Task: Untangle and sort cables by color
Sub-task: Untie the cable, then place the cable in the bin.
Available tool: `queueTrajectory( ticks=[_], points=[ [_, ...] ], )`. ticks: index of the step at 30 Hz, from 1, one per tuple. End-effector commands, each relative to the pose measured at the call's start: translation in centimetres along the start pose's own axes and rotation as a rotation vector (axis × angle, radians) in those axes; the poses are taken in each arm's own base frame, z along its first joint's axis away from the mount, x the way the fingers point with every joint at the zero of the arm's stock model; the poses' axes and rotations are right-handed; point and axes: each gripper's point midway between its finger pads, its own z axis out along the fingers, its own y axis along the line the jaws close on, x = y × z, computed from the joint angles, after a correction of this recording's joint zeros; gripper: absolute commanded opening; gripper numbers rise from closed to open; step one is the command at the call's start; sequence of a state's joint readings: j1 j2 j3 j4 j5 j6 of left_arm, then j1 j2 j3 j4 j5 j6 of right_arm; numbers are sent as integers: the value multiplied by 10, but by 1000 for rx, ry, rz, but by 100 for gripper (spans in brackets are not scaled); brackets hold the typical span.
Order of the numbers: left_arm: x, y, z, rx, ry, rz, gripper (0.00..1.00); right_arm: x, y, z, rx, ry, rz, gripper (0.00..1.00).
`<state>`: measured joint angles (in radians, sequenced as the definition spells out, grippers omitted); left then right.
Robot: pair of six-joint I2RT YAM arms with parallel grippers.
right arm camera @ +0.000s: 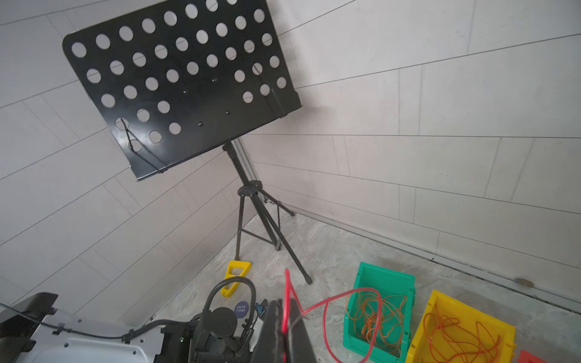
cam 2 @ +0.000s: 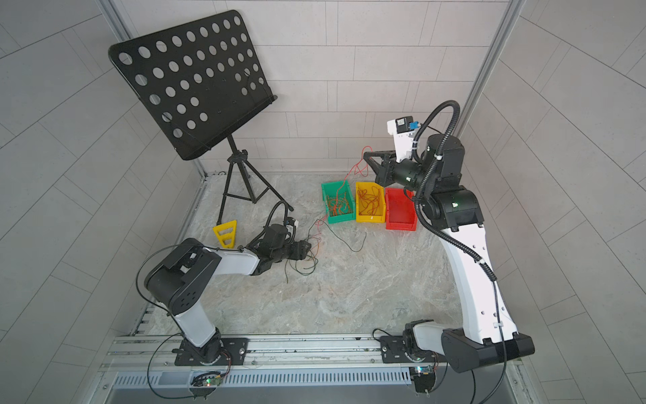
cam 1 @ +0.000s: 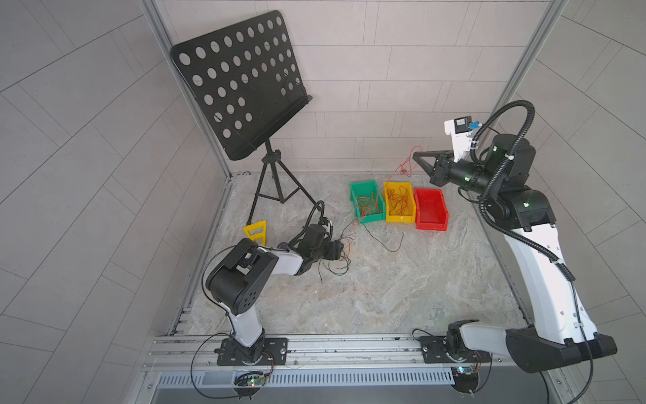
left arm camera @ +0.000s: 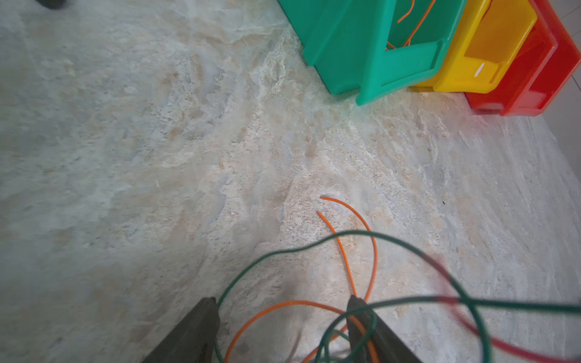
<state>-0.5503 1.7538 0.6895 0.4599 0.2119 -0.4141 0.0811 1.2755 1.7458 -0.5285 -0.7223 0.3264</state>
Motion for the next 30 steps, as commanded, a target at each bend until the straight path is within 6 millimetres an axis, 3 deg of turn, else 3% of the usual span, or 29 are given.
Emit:
queueTrajectory(
  ticks=[1,6,9,15,24,30],
  points=[
    [9,16,-2,-34,5,-33,67,-30,0,-21,22,-83,2,0],
    [24,34,-2,-67,27,-80,61,-59,-12,-51,111,-165,-17,0],
    [23,34,-6,-50,7,-100,61,-64,-17,-57,132,-176,-20,0],
    [1,15,-25,7,-28,-68,73,-39,-46,-35,156,-89,33,0],
    [-34,-2,-88,-30,-66,-8,99,-17,-101,0,240,-14,71,0],
    [-56,-16,-131,-20,-121,3,100,1,-131,28,247,53,92,0]
  ],
)
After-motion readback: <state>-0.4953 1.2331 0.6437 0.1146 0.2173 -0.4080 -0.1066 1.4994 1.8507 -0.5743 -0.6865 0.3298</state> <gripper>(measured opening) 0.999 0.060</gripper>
